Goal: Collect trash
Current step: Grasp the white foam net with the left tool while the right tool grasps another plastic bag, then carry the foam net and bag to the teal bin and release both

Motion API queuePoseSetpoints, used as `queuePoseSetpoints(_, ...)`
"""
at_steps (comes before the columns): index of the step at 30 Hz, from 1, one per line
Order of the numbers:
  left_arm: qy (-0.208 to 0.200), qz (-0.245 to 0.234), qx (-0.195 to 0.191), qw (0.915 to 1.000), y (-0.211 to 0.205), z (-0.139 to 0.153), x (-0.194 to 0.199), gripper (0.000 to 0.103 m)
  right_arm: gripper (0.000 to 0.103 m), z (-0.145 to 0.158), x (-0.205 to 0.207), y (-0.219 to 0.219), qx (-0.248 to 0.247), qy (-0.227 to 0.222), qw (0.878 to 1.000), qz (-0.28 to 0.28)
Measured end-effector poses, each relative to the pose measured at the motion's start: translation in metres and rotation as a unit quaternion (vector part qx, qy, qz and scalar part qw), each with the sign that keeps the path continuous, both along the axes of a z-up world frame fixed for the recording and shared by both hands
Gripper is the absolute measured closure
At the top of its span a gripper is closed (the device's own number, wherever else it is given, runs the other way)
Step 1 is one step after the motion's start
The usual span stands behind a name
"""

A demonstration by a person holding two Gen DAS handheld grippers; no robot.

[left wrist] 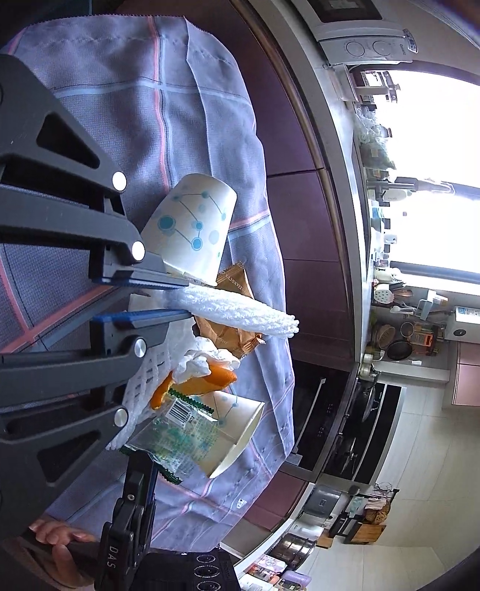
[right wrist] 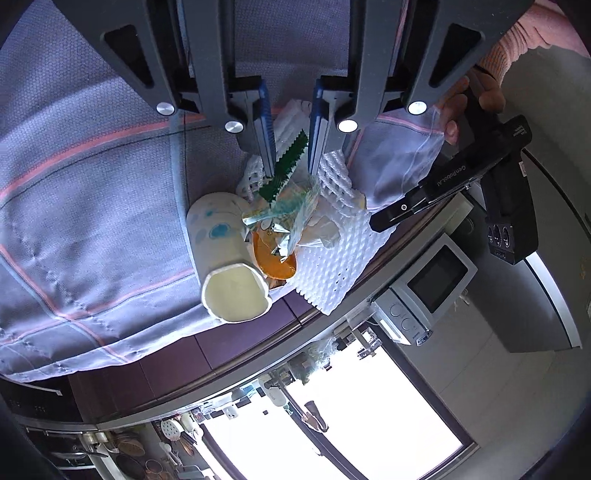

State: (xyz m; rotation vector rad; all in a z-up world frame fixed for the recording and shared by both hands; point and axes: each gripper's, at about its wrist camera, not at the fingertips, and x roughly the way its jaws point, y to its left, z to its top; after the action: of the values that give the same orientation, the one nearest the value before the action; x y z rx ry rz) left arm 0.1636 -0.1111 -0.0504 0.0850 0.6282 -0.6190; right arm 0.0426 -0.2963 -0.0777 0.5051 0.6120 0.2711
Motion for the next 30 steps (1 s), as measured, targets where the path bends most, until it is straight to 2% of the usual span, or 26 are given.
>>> queuePoseSetpoints(12, -0.023, 0.005, -0.046, 0.9986, 0.035, 0.03, -0.026, 0.093, 0.092, 0.026, -0.014, 0.009, -0.036, -0.043, 0.998, 0.009)
queuePoseSetpoints(14, -0.028, 0.009, -0.056, 0.998, 0.045, 0.036, -0.032, 0.093, 0.098, 0.031, -0.017, 0.012, -0.043, -0.05, 0.998, 0.01)
queuePoseSetpoints(25, -0.054, 0.05, -0.089, 0.9933, 0.113, 0.062, -0.063, 0.093, 0.098, 0.049, -0.022, 0.024, -0.053, -0.074, 0.996, 0.022)
queuePoseSetpoints(30, -0.063, 0.075, -0.096, 0.9906, 0.152, 0.072, -0.078, 0.093, 0.098, 0.064, -0.023, 0.04, -0.051, -0.092, 0.993, 0.052)
